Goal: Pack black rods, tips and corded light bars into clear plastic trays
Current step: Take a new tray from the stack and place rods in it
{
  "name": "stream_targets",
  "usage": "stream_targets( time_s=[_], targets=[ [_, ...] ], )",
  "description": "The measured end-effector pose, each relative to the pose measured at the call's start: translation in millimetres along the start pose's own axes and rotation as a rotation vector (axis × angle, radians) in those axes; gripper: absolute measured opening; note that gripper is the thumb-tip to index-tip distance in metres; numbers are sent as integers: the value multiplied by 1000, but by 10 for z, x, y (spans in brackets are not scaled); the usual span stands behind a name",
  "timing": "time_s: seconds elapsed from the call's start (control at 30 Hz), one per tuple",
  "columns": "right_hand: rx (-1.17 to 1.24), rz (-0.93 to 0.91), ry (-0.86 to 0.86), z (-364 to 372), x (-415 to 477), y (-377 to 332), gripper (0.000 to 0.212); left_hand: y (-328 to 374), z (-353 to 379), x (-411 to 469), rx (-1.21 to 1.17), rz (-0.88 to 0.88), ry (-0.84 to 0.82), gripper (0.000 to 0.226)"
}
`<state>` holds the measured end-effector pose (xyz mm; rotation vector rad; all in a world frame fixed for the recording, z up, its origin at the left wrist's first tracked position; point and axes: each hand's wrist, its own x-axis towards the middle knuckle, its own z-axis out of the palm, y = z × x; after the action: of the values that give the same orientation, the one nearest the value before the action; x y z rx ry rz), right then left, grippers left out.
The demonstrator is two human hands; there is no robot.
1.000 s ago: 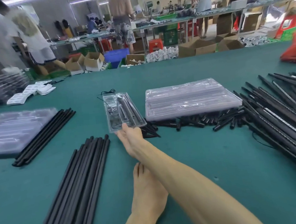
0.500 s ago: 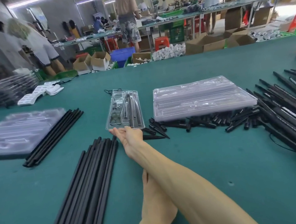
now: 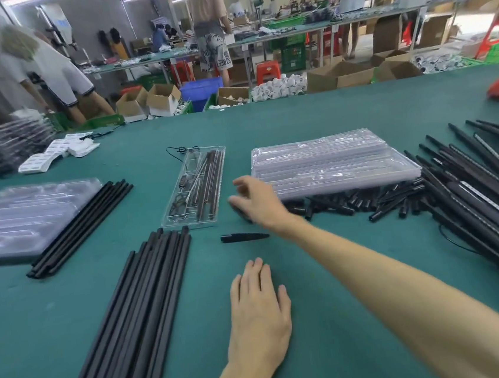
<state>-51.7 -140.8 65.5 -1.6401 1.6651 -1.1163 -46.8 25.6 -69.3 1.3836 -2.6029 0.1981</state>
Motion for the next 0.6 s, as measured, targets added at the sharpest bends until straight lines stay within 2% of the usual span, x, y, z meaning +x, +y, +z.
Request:
stream_targets(
  time_s=[0.03, 0.07, 0.1, 0.13, 0.2, 0.27, 0.43, 0.6],
  targets=[
    [-112, -7, 35, -225, 42, 110, 45, -862, -312, -46, -55, 67, 2, 56],
    [-218, 6, 57, -456, 73, 243, 44, -1264, -523, -167, -109, 27, 57, 56],
    [-326, 35, 66, -671, 89, 361, 43, -1148, -387, -274, -187, -171, 40, 56],
    [-428, 70, 60, -863, 95, 478, 42, -1218, -477, -258, -179, -229, 27, 56],
    [-573, 129, 30, -1195, 71, 703, 39, -1027, -552, -260, -225, -191, 27, 55],
    [-608, 178, 29, -1421, 12, 835, 31, -995, -545, -284, -269, -201, -19, 55],
    [-664, 129, 77, -1590, -29, 916, 10, -1044, -561, -280, -264, -234, 12, 54],
    [-687, 111, 75, -1581, 49, 964, 17, -1054, -593, -269, -268, -252, -8, 52]
  ],
)
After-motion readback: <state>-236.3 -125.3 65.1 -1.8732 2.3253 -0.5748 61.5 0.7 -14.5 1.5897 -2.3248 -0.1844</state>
